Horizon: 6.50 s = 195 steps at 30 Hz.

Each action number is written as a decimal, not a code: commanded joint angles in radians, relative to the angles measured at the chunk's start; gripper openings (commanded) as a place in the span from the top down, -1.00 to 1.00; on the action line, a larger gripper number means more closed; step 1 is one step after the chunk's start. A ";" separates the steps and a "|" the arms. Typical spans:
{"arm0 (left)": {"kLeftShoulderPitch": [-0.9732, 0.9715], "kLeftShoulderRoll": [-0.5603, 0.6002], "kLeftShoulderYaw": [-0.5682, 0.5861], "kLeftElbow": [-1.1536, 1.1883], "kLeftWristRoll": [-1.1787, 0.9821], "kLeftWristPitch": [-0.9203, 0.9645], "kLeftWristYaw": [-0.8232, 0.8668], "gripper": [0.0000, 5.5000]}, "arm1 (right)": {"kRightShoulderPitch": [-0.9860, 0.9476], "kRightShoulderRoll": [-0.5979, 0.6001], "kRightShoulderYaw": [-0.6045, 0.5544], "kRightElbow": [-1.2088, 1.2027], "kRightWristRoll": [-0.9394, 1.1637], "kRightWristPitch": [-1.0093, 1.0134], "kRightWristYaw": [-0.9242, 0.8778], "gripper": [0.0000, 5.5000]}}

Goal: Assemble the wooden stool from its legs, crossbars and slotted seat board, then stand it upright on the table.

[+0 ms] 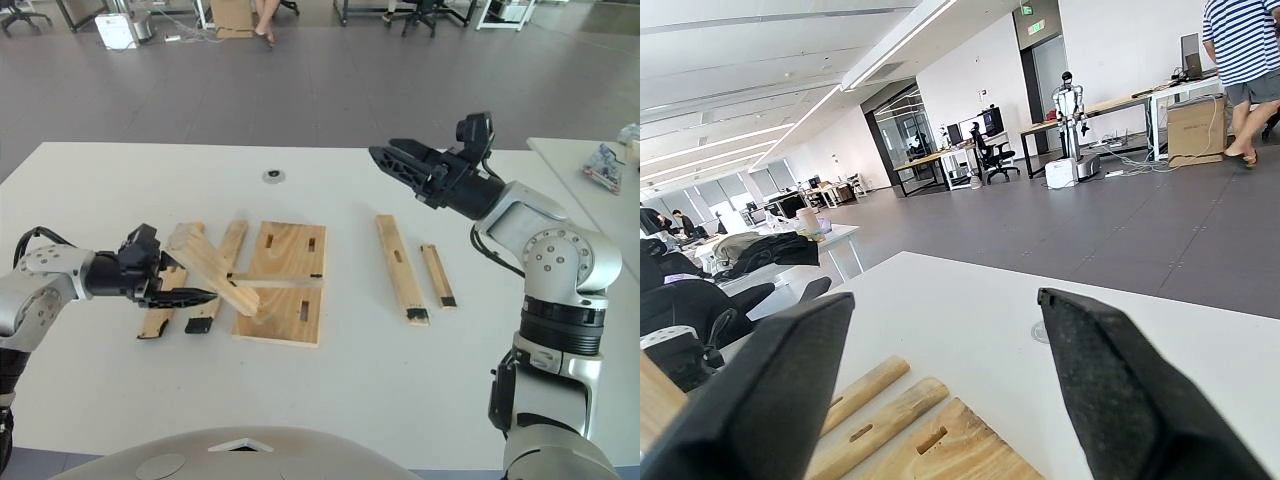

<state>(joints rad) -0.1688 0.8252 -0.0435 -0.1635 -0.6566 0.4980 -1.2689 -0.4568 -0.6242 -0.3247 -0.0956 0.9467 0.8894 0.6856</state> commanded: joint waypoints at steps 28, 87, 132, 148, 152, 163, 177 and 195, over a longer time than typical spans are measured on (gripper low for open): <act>0.149 -0.369 -0.008 -0.137 0.299 0.505 0.921 -0.64 | 0.059 0.048 0.004 -0.089 0.044 0.052 -0.069 -0.25; -0.521 -0.945 0.410 -0.044 -1.316 0.612 1.229 0.63 | -0.563 0.254 -0.039 0.211 0.881 0.076 -0.259 -0.96; -0.553 -0.298 0.193 0.256 -1.316 0.792 0.731 0.17 | -0.585 0.124 0.025 0.266 0.620 0.178 -0.001 0.22; -0.387 -0.213 0.472 0.298 -1.315 0.723 1.085 0.00 | -0.570 -0.146 0.213 0.297 0.058 0.083 0.344 0.23; -0.299 -0.187 0.508 0.242 -1.217 0.633 1.078 0.00 | -0.390 -0.215 0.257 0.197 -0.118 -0.033 0.389 0.23; -0.121 -0.301 0.487 -0.019 -0.819 0.354 1.054 0.00 | 0.147 -0.188 0.024 -0.224 0.002 -0.018 0.314 0.23; -0.076 -0.350 0.482 -0.056 -0.749 0.273 0.914 0.00 | 0.287 -0.157 -0.018 -0.329 0.114 -0.059 0.306 0.23; -0.064 -0.351 0.486 -0.079 -0.801 0.272 0.911 0.00 | 0.315 -0.122 0.056 -0.266 0.056 -0.124 0.326 0.23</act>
<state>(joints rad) -0.2404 0.4751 0.4406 -0.2280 -1.4439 0.7601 -0.3605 -0.1153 -0.7386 -0.2773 -0.3714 1.0193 0.7755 1.0132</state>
